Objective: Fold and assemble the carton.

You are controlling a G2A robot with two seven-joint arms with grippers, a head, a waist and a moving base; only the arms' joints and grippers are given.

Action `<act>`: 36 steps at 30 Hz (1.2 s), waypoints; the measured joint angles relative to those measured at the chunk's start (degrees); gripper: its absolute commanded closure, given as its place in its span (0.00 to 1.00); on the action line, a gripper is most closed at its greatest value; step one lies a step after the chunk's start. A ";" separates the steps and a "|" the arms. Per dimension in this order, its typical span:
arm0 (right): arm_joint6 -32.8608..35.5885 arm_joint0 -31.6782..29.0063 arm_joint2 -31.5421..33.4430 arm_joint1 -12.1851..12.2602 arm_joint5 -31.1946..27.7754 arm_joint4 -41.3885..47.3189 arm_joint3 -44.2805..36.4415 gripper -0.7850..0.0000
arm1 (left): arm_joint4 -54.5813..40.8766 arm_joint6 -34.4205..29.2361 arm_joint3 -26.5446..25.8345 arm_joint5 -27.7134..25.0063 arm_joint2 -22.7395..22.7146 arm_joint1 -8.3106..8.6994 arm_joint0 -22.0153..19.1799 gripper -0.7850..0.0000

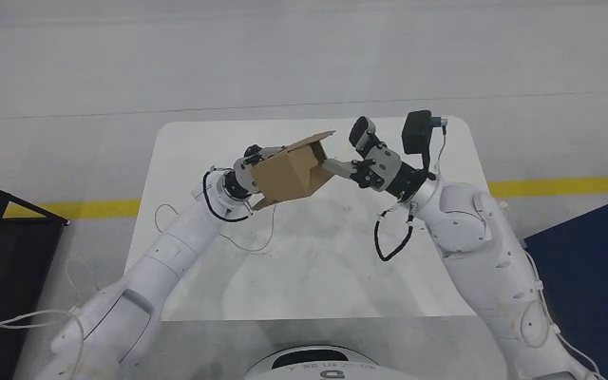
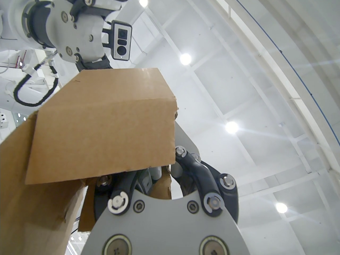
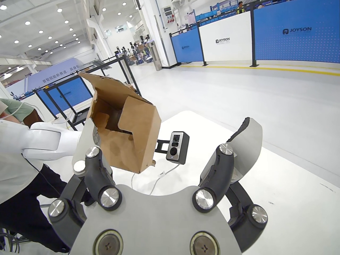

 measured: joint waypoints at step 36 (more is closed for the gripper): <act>-0.20 -2.33 -0.72 -0.16 2.04 -2.43 -1.92 0.00 | 4.39 0.00 -2.29 -1.36 -5.51 -0.70 4.27 1.00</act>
